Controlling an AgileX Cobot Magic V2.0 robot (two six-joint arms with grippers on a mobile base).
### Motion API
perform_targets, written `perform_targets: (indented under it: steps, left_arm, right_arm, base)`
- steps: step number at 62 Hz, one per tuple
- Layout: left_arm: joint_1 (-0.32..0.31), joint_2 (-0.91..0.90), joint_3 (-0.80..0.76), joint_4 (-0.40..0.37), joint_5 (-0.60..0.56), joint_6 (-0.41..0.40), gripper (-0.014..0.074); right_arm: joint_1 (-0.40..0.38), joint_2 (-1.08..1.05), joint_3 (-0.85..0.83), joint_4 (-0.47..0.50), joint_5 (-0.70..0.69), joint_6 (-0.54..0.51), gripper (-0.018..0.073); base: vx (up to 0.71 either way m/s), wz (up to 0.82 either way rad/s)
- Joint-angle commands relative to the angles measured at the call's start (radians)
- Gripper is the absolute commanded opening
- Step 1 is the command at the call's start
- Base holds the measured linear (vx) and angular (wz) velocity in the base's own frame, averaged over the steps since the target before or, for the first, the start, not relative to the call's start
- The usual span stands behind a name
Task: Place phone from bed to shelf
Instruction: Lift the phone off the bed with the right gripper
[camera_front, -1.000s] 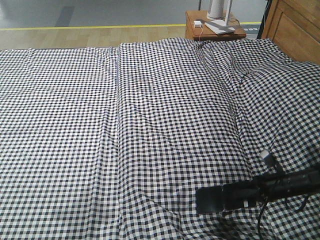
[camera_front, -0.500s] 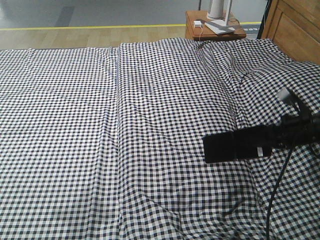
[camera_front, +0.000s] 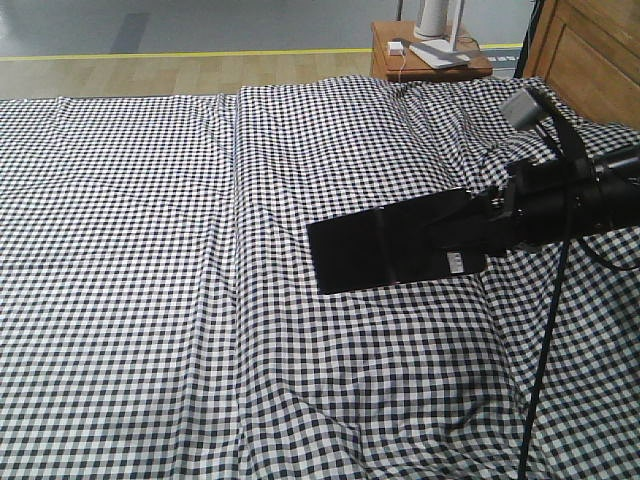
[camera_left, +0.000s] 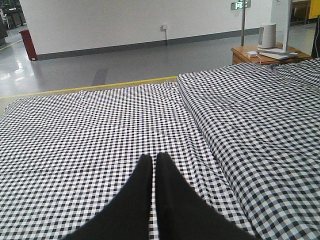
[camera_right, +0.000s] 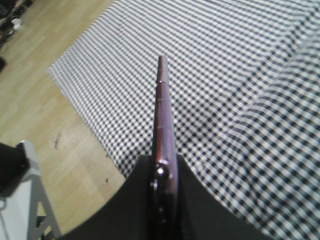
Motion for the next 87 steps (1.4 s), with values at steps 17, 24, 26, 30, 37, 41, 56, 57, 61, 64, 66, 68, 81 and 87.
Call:
perform_targets:
  steps: [17, 24, 26, 30, 37, 41, 56, 57, 61, 64, 66, 68, 81, 87]
  left_arm:
    - [0.0, -0.011, -0.026, -0.005, -0.071, -0.004, 0.0001]
    - [0.0, -0.011, -0.026, -0.005, -0.071, -0.004, 0.0001]
    - [0.0, -0.011, -0.026, -0.005, -0.071, -0.004, 0.0001]
    - [0.0, -0.011, -0.026, -0.005, -0.071, -0.004, 0.0001]
    - [0.0, -0.011, -0.026, -0.005, -0.071, -0.004, 0.0001]
    - [0.0, -0.011, -0.026, -0.005, -0.071, -0.004, 0.0001]
    - [0.0, -0.011, -0.026, -0.005, -0.071, -0.004, 0.0001]
    - [0.0, -0.011, -0.026, -0.005, -0.071, -0.004, 0.0001]
    - [0.0, -0.011, -0.026, -0.005, -0.071, -0.004, 0.0001]
    - [0.0, -0.011, -0.026, -0.005, -0.071, -0.004, 0.0001]
    - [0.0, -0.011, -0.026, -0.005, -0.071, -0.004, 0.0001]
    - [0.0, -0.011, -0.026, -0.005, -0.071, -0.004, 0.0001]
    - [0.0, -0.011, -0.026, -0.005, -0.071, -0.004, 0.0001]
    - [0.0, -0.011, -0.026, -0.005, -0.071, -0.004, 0.0001]
  right_arm:
    - [0.226, -0.108, -0.023, 0.103, 0.093, 0.009, -0.0001]
    - [0.279, -0.111, -0.023, 0.103, 0.093, 0.009, -0.0001]
    - [0.291, -0.111, -0.023, 0.103, 0.093, 0.009, -0.0001]
    - [0.307, -0.111, -0.023, 0.103, 0.093, 0.008, -0.0001]
    - [0.321, -0.111, -0.023, 0.103, 0.093, 0.008, -0.0001]
    - [0.321, -0.111, -0.023, 0.103, 0.093, 0.008, -0.0001]
    - [0.32, -0.111, -0.023, 0.107, 0.093, 0.008, -0.0001]
    - [0.32, -0.111, -0.023, 0.106, 0.093, 0.008, -0.0001]
    - [0.32, -0.111, -0.023, 0.101, 0.093, 0.008, -0.0001]
    - [0.32, -0.111, -0.023, 0.1, 0.093, 0.008, -0.0001]
    - [0.32, -0.111, -0.023, 0.1, 0.093, 0.008, -0.0001]
    - [0.32, -0.111, -0.023, 0.1, 0.093, 0.008, -0.0001]
    - [0.32, -0.111, -0.023, 0.101, 0.093, 0.008, -0.0001]
    - [0.32, -0.111, -0.023, 0.101, 0.093, 0.008, -0.0001]
  base:
    - [0.0, 0.0]
    - [0.0, 0.0]
    - [0.0, 0.0]
    - [0.0, 0.0]
    - [0.0, 0.0]
    - [0.0, 0.0]
    - [0.0, 0.0]
    - [0.0, 0.0]
    - [0.0, 0.0]
    - [0.0, 0.0]
    - [0.0, 0.0]
    - [0.0, 0.0]
    - [0.0, 0.0]
    - [0.0, 0.0]
